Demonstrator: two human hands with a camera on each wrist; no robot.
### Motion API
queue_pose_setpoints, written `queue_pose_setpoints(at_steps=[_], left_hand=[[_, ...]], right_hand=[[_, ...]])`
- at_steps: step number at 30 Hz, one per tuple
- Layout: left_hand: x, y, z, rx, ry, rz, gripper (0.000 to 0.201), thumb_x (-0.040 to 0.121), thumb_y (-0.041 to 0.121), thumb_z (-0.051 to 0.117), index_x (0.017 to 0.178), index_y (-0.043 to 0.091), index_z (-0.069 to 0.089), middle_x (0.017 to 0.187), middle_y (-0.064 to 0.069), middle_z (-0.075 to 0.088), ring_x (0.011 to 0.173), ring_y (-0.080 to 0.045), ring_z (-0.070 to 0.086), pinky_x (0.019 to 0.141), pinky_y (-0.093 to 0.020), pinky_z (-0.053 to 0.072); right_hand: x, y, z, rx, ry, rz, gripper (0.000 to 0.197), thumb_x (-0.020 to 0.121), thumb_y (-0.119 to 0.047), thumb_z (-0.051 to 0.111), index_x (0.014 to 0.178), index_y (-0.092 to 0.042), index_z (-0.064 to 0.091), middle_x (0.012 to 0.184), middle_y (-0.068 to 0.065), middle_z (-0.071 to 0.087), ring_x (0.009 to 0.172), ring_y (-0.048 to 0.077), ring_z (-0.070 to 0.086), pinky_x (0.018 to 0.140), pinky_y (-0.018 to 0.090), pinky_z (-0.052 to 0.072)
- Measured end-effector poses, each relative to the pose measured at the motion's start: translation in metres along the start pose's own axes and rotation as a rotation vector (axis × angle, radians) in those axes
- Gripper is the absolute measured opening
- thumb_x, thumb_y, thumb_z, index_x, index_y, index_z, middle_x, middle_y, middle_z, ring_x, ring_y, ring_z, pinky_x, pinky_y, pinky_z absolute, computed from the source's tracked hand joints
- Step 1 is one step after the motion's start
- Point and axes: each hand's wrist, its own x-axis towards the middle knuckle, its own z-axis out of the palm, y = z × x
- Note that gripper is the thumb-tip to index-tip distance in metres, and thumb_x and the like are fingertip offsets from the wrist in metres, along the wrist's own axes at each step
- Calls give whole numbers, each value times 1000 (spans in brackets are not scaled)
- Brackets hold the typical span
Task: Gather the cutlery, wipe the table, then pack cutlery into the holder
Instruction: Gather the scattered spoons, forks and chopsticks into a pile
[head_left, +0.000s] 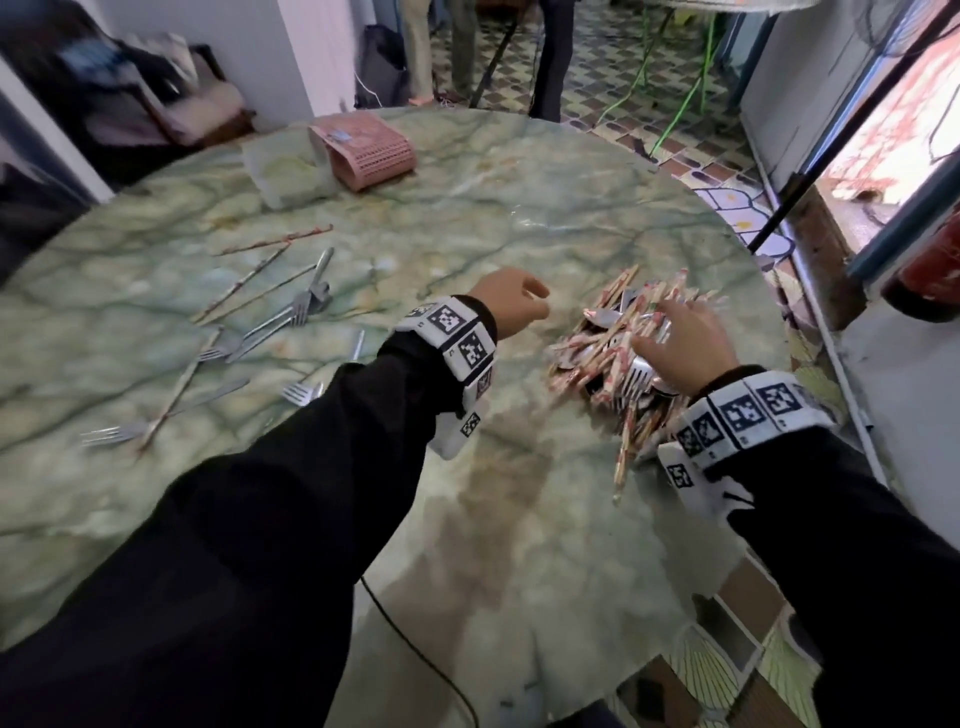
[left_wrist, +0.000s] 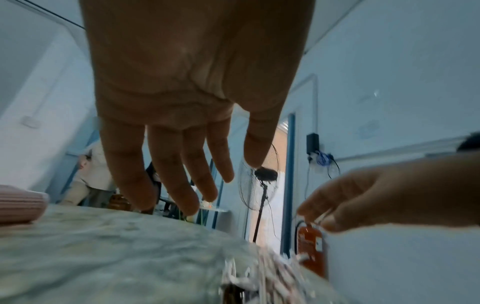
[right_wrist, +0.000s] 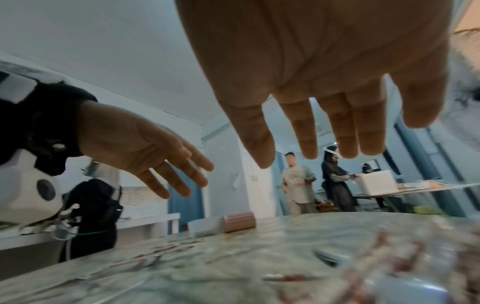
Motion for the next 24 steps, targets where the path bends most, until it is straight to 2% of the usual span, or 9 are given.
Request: queue_pose_setpoints(at_steps=[1, 3, 5, 10, 14, 16, 18, 22, 24], left_hand=[[-9, -1, -10, -59, 26, -11, 34, 89, 14, 55, 123, 6, 57, 120, -11, 61, 109, -23, 58, 83, -19, 43], [-31, -3, -30, -166, 96, -34, 33, 90, 13, 55, 122, 5, 57, 106, -8, 60, 85, -16, 59, 56, -4, 43], [-54, -6, -49, -236, 178, -67, 31, 91, 12, 53, 122, 6, 57, 101, -3, 56, 69, -6, 52, 41, -4, 37], [-116, -46, -86, -223, 261, -227, 29, 91, 22, 53, 119, 16, 57, 97, 3, 60, 71, -7, 56, 58, -21, 36], [-165, -106, -97, -41, 279, -383, 31, 90, 18, 56, 120, 9, 58, 103, -6, 60, 68, -11, 54, 45, -10, 40], [-188, -139, -94, 32, 272, -464, 33, 89, 16, 59, 121, 5, 58, 113, -14, 62, 77, -18, 56, 43, -6, 39], [-203, -165, -87, 67, 245, -523, 34, 88, 13, 61, 119, 2, 59, 116, -19, 62, 83, -22, 55, 49, -8, 42], [-228, -209, -70, 82, 185, -638, 37, 84, 12, 65, 120, 3, 59, 118, -17, 62, 106, -29, 58, 89, -25, 42], [-230, -224, -60, 57, 162, -639, 37, 82, 8, 66, 119, 3, 59, 116, -18, 63, 109, -30, 58, 92, -27, 42]], right_hand=[[-4, -12, 1, 15, -3, -64, 53, 87, -28, 56, 136, -11, 42, 141, 18, 39, 132, 33, 35, 110, 42, 29], [-12, -34, 6, 48, -41, -185, 51, 88, -26, 57, 135, -9, 44, 140, 17, 40, 132, 29, 35, 110, 38, 27], [-22, -55, 14, 72, -96, -265, 49, 89, -24, 57, 134, -9, 46, 139, 16, 41, 130, 28, 37, 109, 36, 28], [-53, -96, 45, 96, -225, -403, 43, 89, -24, 57, 130, -11, 51, 138, 11, 45, 128, 24, 41, 105, 29, 29], [-77, -118, 73, 81, -343, -456, 41, 90, -24, 56, 129, -13, 51, 137, 8, 47, 124, 24, 47, 101, 30, 35], [-87, -128, 86, 68, -389, -489, 41, 91, -22, 56, 129, -11, 51, 137, 8, 48, 124, 24, 48, 100, 31, 37], [-94, -135, 96, 51, -418, -503, 41, 91, -21, 55, 130, -11, 50, 137, 9, 48, 123, 24, 48, 99, 32, 37], [-104, -158, 123, 17, -459, -535, 42, 90, -17, 55, 131, -10, 50, 134, 11, 50, 121, 26, 49, 100, 32, 38], [-106, -167, 132, -13, -464, -545, 42, 90, -16, 54, 131, -10, 50, 135, 11, 50, 123, 26, 48, 100, 30, 36]])
